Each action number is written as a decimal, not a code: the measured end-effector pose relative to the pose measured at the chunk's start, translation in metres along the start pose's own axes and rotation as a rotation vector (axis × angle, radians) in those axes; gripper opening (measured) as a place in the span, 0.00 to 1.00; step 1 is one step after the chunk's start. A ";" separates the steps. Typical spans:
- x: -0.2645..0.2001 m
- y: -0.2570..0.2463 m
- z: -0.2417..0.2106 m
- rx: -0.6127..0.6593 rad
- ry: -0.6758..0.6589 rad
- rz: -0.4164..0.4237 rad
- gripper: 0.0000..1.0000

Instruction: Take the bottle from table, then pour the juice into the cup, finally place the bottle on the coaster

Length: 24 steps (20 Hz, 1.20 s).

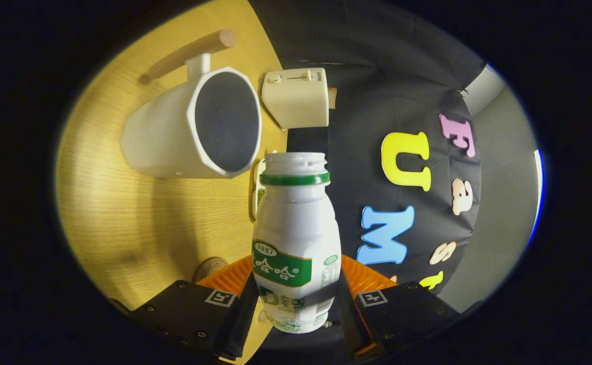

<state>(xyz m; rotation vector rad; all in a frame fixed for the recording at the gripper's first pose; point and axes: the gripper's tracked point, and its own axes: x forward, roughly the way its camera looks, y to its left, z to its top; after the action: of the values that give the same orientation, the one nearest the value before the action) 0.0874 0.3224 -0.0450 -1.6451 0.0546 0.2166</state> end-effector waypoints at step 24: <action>-0.008 -0.020 0.013 -0.144 -0.010 -0.062 0.72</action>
<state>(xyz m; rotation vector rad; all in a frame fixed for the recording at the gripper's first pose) 0.0819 0.3362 -0.0248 -1.7861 -0.0200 0.1844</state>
